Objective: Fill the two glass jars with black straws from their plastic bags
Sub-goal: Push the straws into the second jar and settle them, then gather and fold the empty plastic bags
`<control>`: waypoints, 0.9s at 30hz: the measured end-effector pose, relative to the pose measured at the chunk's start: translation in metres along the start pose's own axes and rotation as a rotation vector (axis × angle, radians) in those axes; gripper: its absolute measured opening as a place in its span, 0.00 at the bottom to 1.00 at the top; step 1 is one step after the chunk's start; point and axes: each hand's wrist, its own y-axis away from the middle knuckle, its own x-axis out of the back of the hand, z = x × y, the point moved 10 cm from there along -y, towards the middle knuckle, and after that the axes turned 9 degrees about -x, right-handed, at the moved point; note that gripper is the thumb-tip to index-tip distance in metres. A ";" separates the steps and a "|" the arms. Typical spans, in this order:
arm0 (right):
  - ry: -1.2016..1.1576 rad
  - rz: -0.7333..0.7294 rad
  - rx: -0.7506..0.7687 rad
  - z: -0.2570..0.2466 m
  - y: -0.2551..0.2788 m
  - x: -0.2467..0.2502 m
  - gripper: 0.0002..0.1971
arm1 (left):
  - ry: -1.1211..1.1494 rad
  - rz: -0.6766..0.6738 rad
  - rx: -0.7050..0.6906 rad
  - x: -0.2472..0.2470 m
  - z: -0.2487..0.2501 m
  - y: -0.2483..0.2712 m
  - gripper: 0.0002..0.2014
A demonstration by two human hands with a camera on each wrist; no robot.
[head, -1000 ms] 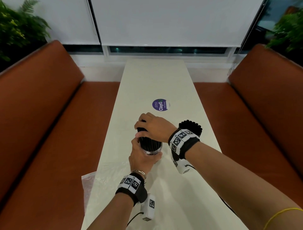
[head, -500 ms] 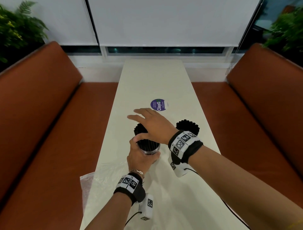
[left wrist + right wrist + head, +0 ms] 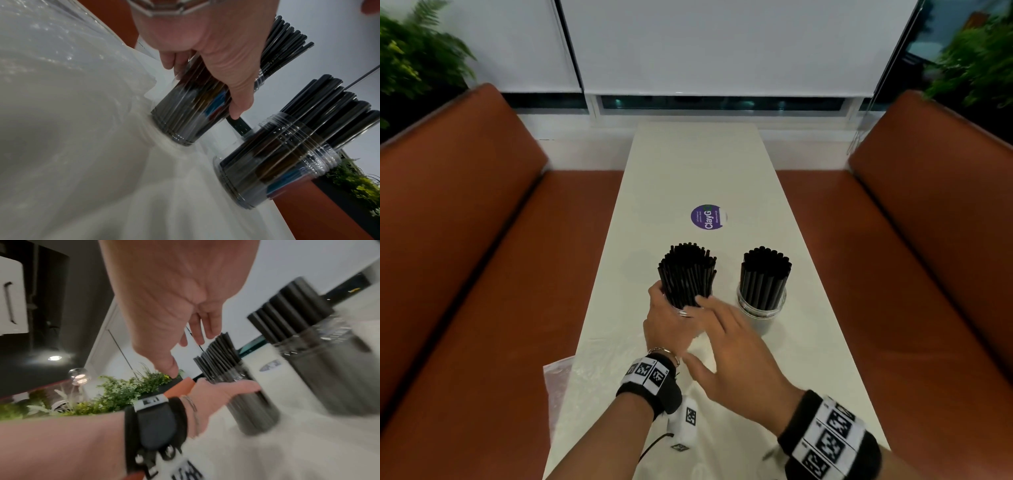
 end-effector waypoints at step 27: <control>-0.230 -0.510 -0.444 0.053 0.059 -0.135 0.42 | -0.321 0.039 0.579 0.219 -0.172 0.138 0.46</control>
